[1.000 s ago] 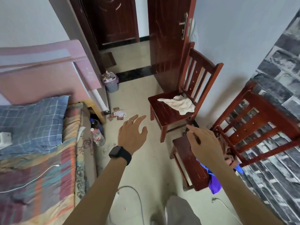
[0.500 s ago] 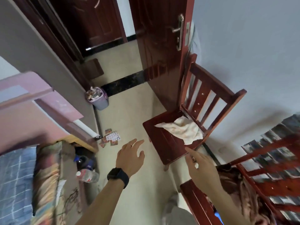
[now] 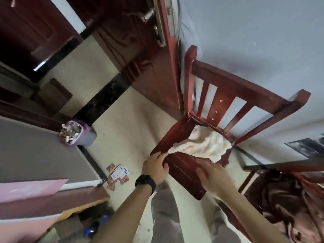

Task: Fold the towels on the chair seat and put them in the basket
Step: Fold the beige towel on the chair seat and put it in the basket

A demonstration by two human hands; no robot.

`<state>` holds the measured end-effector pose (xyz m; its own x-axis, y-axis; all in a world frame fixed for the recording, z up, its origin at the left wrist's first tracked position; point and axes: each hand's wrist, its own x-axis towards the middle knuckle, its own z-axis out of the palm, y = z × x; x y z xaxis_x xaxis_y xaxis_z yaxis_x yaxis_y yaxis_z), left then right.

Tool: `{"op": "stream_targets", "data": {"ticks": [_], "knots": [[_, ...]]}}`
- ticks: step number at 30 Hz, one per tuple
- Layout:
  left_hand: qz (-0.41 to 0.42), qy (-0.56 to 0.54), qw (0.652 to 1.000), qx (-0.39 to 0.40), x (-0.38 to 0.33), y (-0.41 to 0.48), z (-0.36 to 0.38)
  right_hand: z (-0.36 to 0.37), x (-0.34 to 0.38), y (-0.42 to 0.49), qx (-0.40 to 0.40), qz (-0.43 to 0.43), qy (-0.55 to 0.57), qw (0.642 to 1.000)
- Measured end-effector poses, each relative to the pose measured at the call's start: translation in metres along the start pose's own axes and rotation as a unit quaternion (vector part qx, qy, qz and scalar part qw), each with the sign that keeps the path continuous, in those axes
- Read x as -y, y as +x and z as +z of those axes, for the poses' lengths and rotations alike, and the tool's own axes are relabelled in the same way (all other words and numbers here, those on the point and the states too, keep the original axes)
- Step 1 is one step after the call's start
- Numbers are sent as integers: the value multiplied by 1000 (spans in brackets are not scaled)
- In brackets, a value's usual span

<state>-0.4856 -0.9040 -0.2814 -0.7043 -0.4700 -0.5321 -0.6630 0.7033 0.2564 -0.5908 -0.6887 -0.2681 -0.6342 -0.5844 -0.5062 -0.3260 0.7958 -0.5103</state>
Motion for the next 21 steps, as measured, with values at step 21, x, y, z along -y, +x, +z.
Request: {"op": "stream_targets", "data": {"ticks": [21], "knots": [[225, 217, 938, 151, 161, 238, 150, 198, -19, 271, 33, 86, -94, 991]]}}
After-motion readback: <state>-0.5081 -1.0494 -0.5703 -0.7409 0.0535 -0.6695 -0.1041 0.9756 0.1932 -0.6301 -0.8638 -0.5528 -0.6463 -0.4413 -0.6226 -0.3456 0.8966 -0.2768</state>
